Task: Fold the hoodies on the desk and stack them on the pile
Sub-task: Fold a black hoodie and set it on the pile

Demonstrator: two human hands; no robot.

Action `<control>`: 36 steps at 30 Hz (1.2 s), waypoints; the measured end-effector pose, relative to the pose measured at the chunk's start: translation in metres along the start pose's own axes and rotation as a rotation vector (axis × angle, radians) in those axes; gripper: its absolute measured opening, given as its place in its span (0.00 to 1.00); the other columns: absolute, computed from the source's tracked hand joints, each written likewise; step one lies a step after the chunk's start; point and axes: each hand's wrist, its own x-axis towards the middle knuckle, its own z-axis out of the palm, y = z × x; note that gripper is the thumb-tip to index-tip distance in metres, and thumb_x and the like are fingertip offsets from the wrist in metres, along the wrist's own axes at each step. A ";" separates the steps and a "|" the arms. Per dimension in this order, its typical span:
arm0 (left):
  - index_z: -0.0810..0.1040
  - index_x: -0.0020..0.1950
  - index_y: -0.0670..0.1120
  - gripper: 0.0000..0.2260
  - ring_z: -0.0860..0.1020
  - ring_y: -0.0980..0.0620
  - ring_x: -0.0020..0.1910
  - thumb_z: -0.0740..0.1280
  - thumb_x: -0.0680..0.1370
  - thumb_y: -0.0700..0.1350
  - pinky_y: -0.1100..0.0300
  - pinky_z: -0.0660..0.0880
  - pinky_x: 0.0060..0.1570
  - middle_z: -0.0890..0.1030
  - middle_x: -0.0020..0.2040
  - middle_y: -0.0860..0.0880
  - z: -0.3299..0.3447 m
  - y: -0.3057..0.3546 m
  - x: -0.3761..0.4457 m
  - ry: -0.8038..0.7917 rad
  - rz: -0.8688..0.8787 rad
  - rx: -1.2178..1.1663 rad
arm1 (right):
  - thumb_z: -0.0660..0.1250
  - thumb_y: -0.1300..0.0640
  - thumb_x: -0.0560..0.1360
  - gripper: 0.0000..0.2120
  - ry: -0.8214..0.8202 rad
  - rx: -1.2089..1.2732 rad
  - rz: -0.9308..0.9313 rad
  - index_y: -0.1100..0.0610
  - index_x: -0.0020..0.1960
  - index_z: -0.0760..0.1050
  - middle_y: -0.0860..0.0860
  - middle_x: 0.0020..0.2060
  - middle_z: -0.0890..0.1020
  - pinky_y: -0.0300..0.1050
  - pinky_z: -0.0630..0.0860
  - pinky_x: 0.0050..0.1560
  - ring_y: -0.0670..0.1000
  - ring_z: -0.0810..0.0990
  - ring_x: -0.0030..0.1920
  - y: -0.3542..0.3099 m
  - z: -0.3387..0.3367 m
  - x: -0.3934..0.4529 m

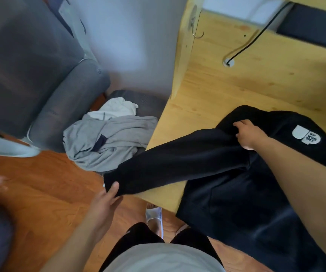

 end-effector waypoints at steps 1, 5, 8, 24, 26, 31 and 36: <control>0.77 0.65 0.49 0.14 0.81 0.53 0.60 0.68 0.81 0.50 0.54 0.72 0.64 0.85 0.59 0.50 -0.006 -0.005 -0.005 -0.022 0.004 0.170 | 0.59 0.57 0.83 0.28 -0.029 0.026 0.019 0.52 0.81 0.56 0.55 0.80 0.54 0.58 0.70 0.70 0.66 0.66 0.73 0.000 -0.001 0.000; 0.77 0.58 0.59 0.10 0.77 0.56 0.57 0.72 0.79 0.50 0.54 0.74 0.60 0.79 0.62 0.53 -0.030 -0.035 0.002 -0.032 -0.086 0.932 | 0.64 0.55 0.82 0.32 -0.020 -0.065 -0.041 0.50 0.81 0.55 0.54 0.80 0.55 0.60 0.63 0.73 0.65 0.56 0.76 -0.003 -0.004 -0.003; 0.72 0.62 0.52 0.11 0.75 0.48 0.58 0.67 0.81 0.50 0.45 0.72 0.64 0.77 0.62 0.46 -0.020 -0.028 0.016 0.152 -0.191 0.630 | 0.61 0.53 0.83 0.27 0.027 -0.153 -0.124 0.49 0.80 0.59 0.51 0.80 0.58 0.62 0.61 0.73 0.62 0.55 0.77 -0.002 -0.007 -0.002; 0.74 0.43 0.49 0.09 0.77 0.54 0.38 0.71 0.75 0.38 0.56 0.72 0.34 0.78 0.39 0.50 0.036 -0.010 0.009 0.227 0.247 1.028 | 0.64 0.67 0.77 0.45 -0.030 -0.185 -0.225 0.45 0.83 0.42 0.47 0.81 0.40 0.45 0.79 0.42 0.56 0.78 0.62 -0.020 -0.031 0.002; 0.73 0.41 0.48 0.09 0.77 0.51 0.36 0.69 0.74 0.36 0.51 0.74 0.35 0.79 0.36 0.49 0.039 -0.005 0.004 0.235 0.267 1.007 | 0.62 0.70 0.75 0.46 -0.090 -0.253 -0.231 0.45 0.82 0.42 0.48 0.81 0.42 0.43 0.76 0.35 0.57 0.80 0.56 -0.025 -0.026 0.009; 0.71 0.40 0.42 0.07 0.75 0.42 0.37 0.66 0.74 0.32 0.50 0.69 0.35 0.77 0.35 0.41 0.040 0.013 -0.007 0.341 0.294 0.825 | 0.64 0.56 0.81 0.12 0.097 -0.263 -0.202 0.57 0.64 0.74 0.57 0.59 0.71 0.55 0.79 0.49 0.62 0.78 0.51 -0.022 -0.047 0.001; 0.75 0.42 0.43 0.07 0.77 0.43 0.40 0.66 0.75 0.32 0.53 0.70 0.36 0.79 0.38 0.43 0.043 0.054 -0.022 0.393 0.353 0.673 | 0.63 0.53 0.82 0.12 0.346 -0.056 -0.110 0.55 0.61 0.80 0.57 0.54 0.72 0.51 0.75 0.48 0.64 0.77 0.51 -0.002 -0.107 -0.021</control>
